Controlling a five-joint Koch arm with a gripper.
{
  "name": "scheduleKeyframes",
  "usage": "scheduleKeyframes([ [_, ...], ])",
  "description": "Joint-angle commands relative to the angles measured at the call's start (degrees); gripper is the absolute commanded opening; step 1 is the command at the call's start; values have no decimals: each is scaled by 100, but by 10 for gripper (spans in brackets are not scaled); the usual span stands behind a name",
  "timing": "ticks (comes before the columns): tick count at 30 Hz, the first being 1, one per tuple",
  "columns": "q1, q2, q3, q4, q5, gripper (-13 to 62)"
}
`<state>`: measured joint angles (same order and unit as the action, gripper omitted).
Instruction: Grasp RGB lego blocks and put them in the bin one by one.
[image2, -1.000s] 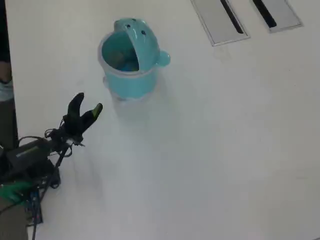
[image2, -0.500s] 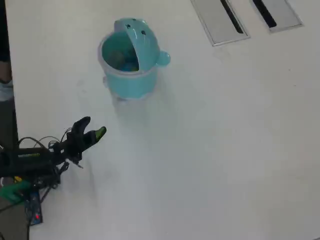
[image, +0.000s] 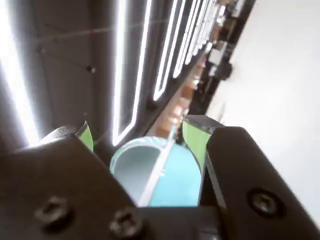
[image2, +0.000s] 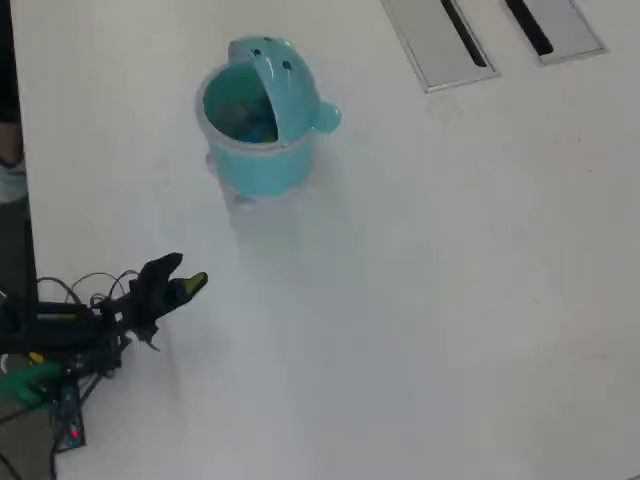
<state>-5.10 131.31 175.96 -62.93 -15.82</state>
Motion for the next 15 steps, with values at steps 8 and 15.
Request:
scheduleKeyframes([
  [8, 35, 352, 580, -668, 35, 341],
  [15, 290, 352, 580, 211, 158, 346],
])
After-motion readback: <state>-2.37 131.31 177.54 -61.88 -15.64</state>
